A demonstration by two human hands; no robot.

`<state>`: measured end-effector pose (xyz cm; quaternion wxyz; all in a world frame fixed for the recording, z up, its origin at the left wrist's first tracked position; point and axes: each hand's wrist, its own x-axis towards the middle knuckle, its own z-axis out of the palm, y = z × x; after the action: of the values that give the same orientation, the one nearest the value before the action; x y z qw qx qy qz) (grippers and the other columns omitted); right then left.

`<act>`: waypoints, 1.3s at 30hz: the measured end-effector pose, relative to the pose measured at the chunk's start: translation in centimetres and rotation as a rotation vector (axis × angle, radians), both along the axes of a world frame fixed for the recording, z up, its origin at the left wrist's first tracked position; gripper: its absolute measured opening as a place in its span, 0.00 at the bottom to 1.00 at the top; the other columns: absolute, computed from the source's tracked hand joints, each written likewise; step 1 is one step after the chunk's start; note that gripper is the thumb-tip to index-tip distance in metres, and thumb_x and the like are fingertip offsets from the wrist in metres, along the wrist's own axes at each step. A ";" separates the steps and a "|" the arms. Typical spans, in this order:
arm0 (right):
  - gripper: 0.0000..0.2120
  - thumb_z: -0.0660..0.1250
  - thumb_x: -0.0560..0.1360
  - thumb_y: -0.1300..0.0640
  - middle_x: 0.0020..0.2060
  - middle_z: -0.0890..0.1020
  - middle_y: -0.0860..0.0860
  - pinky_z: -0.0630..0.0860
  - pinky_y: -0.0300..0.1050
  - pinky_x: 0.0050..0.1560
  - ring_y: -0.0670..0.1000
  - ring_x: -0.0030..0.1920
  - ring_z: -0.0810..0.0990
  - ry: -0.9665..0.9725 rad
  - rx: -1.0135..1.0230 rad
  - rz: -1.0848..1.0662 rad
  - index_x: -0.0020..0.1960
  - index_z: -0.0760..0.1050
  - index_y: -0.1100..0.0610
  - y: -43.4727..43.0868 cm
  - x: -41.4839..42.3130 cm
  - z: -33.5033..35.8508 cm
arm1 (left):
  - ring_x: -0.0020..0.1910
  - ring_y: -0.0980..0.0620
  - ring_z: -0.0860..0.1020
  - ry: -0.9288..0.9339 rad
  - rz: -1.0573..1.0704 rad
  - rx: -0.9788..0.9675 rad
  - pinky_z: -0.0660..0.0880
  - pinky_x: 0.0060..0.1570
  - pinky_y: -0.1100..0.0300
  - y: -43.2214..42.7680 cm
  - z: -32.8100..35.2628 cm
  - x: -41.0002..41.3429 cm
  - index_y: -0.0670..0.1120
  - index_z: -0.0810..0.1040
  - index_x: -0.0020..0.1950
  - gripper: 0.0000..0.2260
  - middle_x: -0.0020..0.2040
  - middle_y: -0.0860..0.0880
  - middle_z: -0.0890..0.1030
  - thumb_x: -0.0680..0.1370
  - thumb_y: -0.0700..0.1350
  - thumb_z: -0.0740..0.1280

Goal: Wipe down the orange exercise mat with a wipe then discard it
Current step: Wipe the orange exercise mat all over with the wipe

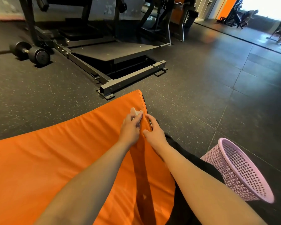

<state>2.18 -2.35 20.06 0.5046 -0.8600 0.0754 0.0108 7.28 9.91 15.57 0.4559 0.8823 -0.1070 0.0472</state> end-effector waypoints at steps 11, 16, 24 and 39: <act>0.17 0.65 0.80 0.54 0.44 0.79 0.46 0.73 0.46 0.40 0.47 0.37 0.76 -0.021 0.060 -0.126 0.65 0.67 0.40 0.6 0.6 -1.2 | 0.67 0.46 0.66 -0.043 0.023 -0.019 0.60 0.64 0.62 -0.7 1.4 0.2 0.51 0.69 0.76 0.22 0.66 0.46 0.70 0.83 0.38 0.59; 0.18 0.64 0.81 0.56 0.44 0.79 0.54 0.72 0.49 0.38 0.50 0.37 0.74 0.066 0.170 -0.112 0.64 0.66 0.37 0.0 1.3 -1.4 | 0.67 0.46 0.67 0.018 0.122 0.072 0.64 0.65 0.55 0.8 0.4 0.4 0.53 0.67 0.77 0.23 0.69 0.48 0.69 0.83 0.40 0.60; 0.39 0.59 0.81 0.66 0.80 0.59 0.48 0.67 0.54 0.75 0.51 0.77 0.65 0.042 0.115 0.073 0.82 0.47 0.40 -0.1 1.2 -0.7 | 0.70 0.48 0.65 -0.079 0.010 0.028 0.56 0.66 0.65 0.1 0.8 -0.7 0.50 0.68 0.78 0.23 0.74 0.49 0.69 0.83 0.37 0.60; 0.30 0.65 0.76 0.62 0.49 0.81 0.53 0.74 0.44 0.38 0.48 0.38 0.78 0.028 0.163 -0.069 0.71 0.66 0.36 0.3 2.5 -0.8 | 0.68 0.50 0.65 -0.080 -0.040 0.013 0.54 0.65 0.70 0.4 1.2 0.7 0.48 0.67 0.78 0.25 0.78 0.52 0.65 0.81 0.33 0.59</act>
<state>4.66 -2.04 19.21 0.5718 -0.8127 0.1110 0.0115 8.02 10.33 16.76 0.4463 0.8804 -0.1431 0.0725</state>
